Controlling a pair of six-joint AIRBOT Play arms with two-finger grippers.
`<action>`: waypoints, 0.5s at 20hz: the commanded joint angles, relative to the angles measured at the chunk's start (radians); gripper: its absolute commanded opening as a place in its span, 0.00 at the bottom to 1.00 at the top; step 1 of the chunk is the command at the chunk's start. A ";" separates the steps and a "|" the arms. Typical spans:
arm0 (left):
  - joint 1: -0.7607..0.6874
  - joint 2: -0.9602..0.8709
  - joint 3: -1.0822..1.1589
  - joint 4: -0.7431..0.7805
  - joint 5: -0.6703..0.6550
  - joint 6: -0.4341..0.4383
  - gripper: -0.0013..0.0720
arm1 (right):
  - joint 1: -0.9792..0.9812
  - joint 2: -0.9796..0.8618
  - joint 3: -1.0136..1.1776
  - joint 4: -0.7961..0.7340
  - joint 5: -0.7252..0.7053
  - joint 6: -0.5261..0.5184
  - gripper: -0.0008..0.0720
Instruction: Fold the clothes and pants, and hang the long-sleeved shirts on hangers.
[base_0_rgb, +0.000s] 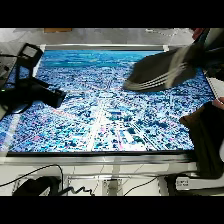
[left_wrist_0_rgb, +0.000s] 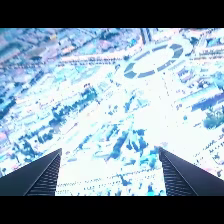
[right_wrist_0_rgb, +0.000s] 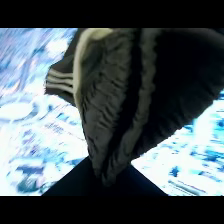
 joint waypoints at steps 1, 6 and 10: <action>0.001 0.046 0.001 0.000 0.002 0.000 0.96 | -0.186 0.169 0.009 -0.152 0.025 0.101 0.05; 0.001 0.046 0.000 0.000 0.002 0.000 0.96 | -0.403 0.344 0.009 -0.404 0.027 0.223 0.05; 0.001 0.045 0.000 0.000 0.002 0.000 0.96 | -0.558 0.440 0.009 -0.597 0.029 0.255 0.04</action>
